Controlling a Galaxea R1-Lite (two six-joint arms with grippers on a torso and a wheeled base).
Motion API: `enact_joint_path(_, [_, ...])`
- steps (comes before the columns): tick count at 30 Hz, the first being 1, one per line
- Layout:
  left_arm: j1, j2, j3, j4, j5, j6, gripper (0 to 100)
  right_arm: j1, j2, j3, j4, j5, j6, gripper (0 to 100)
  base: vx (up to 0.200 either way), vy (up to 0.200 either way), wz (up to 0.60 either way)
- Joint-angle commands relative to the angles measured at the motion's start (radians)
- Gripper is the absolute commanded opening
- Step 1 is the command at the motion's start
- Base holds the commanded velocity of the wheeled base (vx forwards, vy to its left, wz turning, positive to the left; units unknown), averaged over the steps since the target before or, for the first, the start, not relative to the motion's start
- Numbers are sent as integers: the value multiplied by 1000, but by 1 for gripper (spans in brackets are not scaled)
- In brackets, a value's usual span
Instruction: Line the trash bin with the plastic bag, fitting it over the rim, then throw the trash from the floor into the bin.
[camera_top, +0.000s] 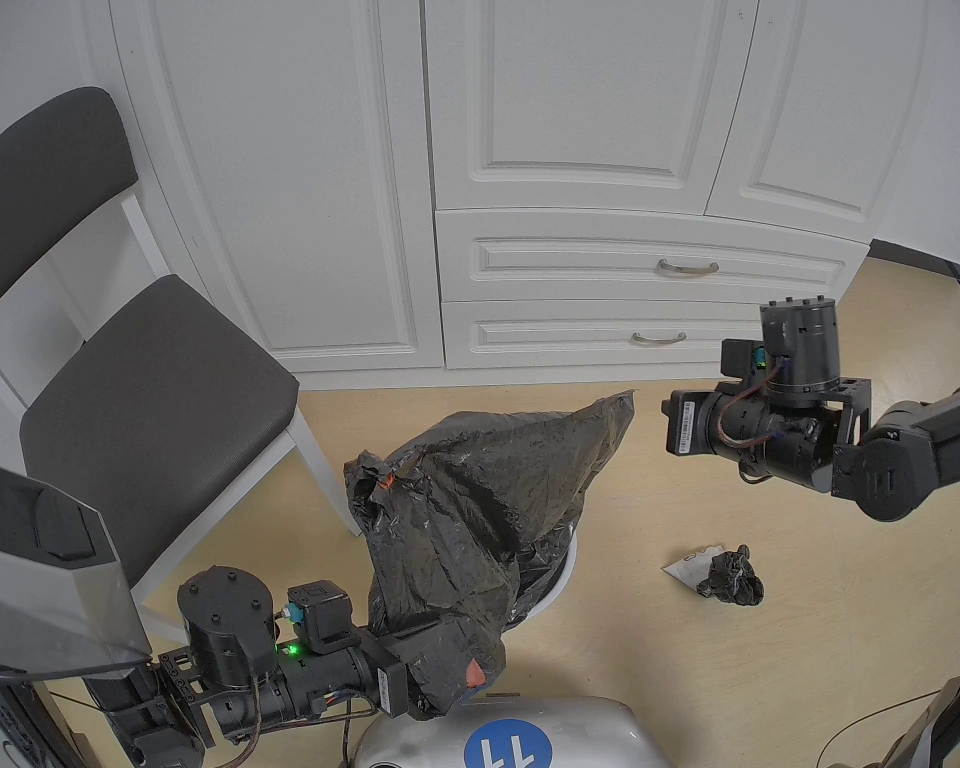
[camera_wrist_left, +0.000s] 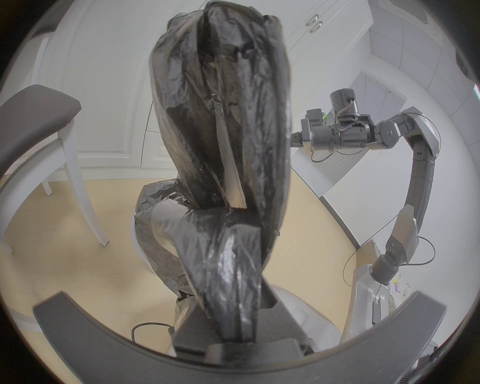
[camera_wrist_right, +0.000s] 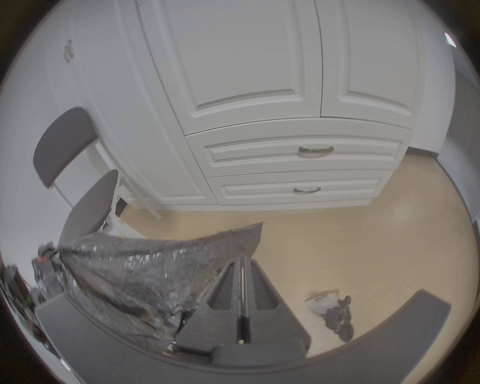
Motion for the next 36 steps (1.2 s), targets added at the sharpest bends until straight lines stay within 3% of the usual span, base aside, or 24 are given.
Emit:
enact_joint_path(1, [-4, 6, 2, -1, 0, 1, 0, 3, 145, -104, -4, 5, 87, 0, 0, 0, 0])
enact_joint_path(10, [-4, 6, -1, -1, 0, 1, 0, 43, 293, -125, -108, -8, 106, 0, 0, 0, 0])
enact_joint_path(18, [1, 11, -9, -1, 3, -1, 0, 149, 410, -102, -110, -23, 100, 0, 0, 0, 0])
enact_joint_path(36, [2, 25, -12, -2, 6, 1, 0, 232, 573, -119, -122, -18, 119, 0, 0, 0, 0])
